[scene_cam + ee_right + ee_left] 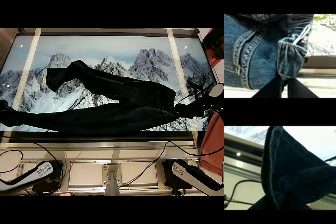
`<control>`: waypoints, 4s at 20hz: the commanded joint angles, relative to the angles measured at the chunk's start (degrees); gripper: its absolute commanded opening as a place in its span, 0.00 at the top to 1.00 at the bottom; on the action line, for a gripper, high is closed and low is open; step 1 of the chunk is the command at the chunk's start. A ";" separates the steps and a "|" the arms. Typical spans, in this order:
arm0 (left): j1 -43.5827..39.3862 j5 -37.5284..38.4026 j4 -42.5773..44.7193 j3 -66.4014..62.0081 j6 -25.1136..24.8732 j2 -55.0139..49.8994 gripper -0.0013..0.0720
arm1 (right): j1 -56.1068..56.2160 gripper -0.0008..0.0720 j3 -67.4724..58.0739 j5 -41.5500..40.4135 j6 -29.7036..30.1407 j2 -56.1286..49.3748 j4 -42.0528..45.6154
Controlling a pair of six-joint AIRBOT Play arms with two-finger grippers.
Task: Fold the clothes and pants, and hang the long-sleeved shirts on hangers.
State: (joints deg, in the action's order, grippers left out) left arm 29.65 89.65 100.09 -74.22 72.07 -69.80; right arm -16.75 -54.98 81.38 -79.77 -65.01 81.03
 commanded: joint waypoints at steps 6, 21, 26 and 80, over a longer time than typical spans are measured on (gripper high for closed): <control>-9.90 -6.23 3.15 0.00 3.26 -21.86 0.95 | 0.00 0.93 0.00 -3.54 -0.09 0.00 -1.18; -12.07 -46.86 -41.27 -0.70 11.93 -26.40 0.20 | 0.02 0.93 0.17 -10.51 -0.17 -0.04 -9.27; -12.02 -46.56 -43.15 -0.72 0.20 -26.53 0.04 | 0.02 0.93 0.17 -10.51 -0.17 -0.04 -9.25; 1.90 4.09 1.86 -4.94 -18.51 -21.53 0.95 | 0.00 0.93 -4.83 17.62 -0.76 -0.11 2.38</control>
State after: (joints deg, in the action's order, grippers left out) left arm 29.69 94.98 99.98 -84.12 56.95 -91.31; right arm -16.78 -64.31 95.64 -80.03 -65.12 81.23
